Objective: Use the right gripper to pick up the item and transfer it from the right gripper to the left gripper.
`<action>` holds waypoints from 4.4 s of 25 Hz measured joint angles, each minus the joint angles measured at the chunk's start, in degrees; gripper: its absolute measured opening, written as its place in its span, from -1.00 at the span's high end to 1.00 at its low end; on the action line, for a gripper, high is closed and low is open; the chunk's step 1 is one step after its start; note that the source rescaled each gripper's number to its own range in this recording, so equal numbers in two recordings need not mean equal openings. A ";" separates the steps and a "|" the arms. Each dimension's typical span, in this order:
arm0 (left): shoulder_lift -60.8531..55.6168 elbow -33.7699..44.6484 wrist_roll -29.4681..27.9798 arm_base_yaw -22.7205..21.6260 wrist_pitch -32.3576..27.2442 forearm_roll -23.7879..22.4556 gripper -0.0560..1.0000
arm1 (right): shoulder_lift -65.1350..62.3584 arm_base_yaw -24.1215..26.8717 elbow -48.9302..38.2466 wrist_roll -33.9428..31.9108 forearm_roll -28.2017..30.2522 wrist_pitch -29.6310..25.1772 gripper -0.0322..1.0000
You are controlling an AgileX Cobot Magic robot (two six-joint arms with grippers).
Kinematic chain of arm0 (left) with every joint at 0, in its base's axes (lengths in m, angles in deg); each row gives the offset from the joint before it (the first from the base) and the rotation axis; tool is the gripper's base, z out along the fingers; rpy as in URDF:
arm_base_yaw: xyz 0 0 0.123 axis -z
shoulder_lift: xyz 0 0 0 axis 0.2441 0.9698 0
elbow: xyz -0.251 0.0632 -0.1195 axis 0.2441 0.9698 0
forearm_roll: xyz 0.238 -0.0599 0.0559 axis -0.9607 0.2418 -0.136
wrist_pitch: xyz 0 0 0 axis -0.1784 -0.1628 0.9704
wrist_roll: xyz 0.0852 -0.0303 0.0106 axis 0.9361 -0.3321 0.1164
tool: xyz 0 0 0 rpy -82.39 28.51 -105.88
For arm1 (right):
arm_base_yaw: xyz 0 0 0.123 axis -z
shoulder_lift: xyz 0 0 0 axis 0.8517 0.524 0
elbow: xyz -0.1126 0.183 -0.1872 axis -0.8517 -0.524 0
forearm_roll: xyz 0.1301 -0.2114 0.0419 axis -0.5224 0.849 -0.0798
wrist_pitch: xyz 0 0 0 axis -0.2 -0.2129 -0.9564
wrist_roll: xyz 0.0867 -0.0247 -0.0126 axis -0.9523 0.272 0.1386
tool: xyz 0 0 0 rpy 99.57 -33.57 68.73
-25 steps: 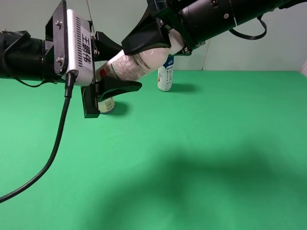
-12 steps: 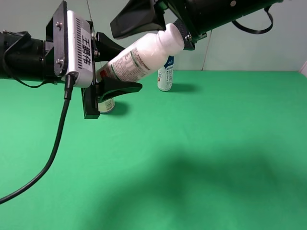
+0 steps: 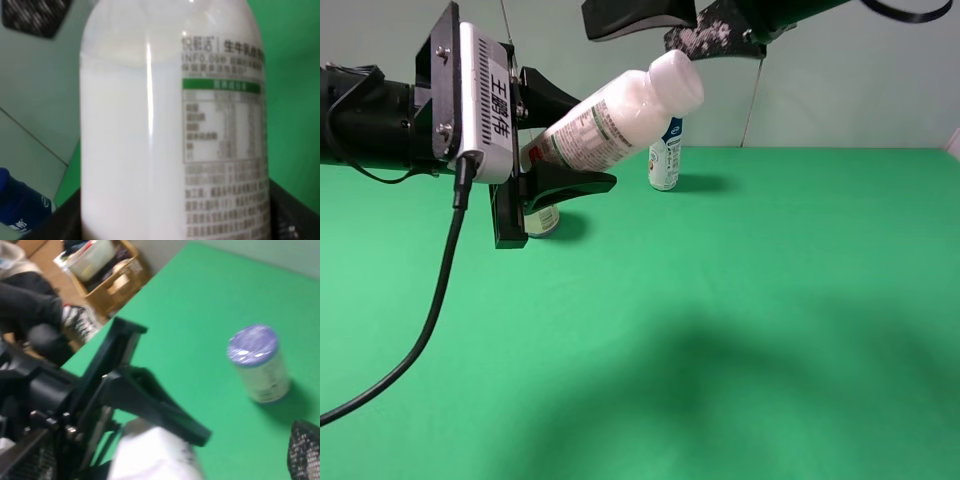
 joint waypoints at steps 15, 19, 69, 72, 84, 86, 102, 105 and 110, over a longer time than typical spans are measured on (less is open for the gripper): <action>0.00 0.00 -1.73 0.00 0.00 0.00 0.89 | -6.66 15.03 -0.06 -17.88 27.82 2.77 -0.99; 0.00 0.00 -1.83 0.00 0.00 0.00 0.89 | -12.33 15.13 -2.70 -30.18 44.98 2.82 -0.99; 0.00 -0.05 -2.09 0.00 0.00 0.00 0.89 | -62.96 15.13 -34.07 -46.96 58.75 -25.17 -1.00; 0.00 -0.05 -2.09 0.00 0.00 0.00 0.89 | -62.91 15.13 -37.71 -46.56 58.70 -23.86 -1.00; 0.00 -0.05 -2.09 0.00 0.00 0.00 0.89 | -63.23 15.13 -40.24 -43.41 58.75 -17.94 -1.00; 0.00 -0.05 -2.09 0.00 0.00 0.00 0.89 | -63.23 15.13 -40.24 -43.30 58.75 -17.84 -1.00; -0.06 -0.05 -18.69 0.00 0.79 0.00 0.89 | -63.23 15.13 -40.24 -43.30 58.75 -17.82 -1.00; -0.90 -0.10 -32.97 0.06 9.17 -0.16 0.89 | -63.23 15.13 -40.29 -43.30 58.75 -17.82 -1.00; -3.85 -0.10 -43.34 0.00 21.49 -0.05 0.89 | -63.23 15.13 -40.29 -43.30 58.75 -17.82 -1.00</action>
